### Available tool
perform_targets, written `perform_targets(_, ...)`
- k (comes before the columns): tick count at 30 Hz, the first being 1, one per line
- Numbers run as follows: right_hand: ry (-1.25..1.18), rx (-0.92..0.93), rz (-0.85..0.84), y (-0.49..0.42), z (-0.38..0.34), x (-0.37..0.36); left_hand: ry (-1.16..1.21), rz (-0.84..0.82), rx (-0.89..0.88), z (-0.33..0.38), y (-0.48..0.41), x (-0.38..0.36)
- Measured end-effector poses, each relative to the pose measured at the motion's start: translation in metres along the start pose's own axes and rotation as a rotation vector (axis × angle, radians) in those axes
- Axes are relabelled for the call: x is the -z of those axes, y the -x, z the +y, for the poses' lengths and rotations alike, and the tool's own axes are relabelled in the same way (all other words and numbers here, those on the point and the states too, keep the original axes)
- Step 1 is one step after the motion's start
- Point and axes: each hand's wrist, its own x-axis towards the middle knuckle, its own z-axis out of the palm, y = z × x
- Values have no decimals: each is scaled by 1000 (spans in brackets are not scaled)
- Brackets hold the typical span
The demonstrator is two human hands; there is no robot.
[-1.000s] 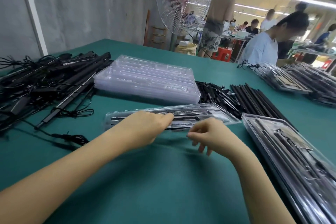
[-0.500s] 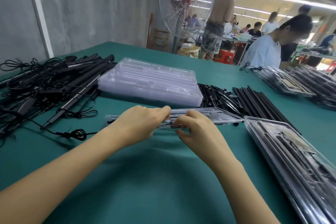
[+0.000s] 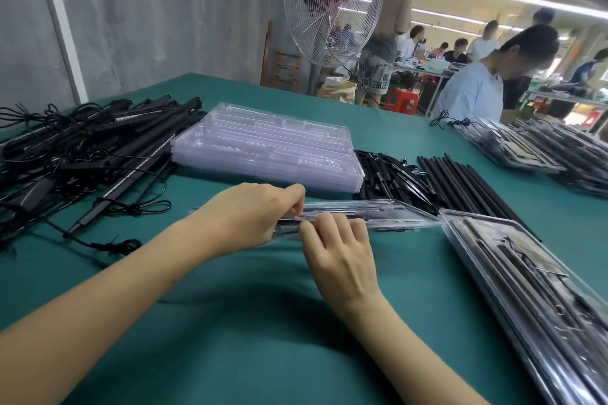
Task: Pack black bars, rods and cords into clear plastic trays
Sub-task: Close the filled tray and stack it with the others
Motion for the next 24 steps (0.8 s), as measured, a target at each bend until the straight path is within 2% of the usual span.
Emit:
perform_targets(11, -59, 29, -11, -1, -12, -2, -153, -51, -28, 4, 1, 1)
perform_targets(17, -86, 21, -22, 3, -21, -6, -93, 10, -46, -1, 8, -6)
perform_targets(21, -47, -12, -35, 3, -28, -8, -91, 164, -152, -1, 12, -7)
perform_targets(24, -23, -54, -48, 1, -32, -9, -76, 165, -161, 0, 14, -8)
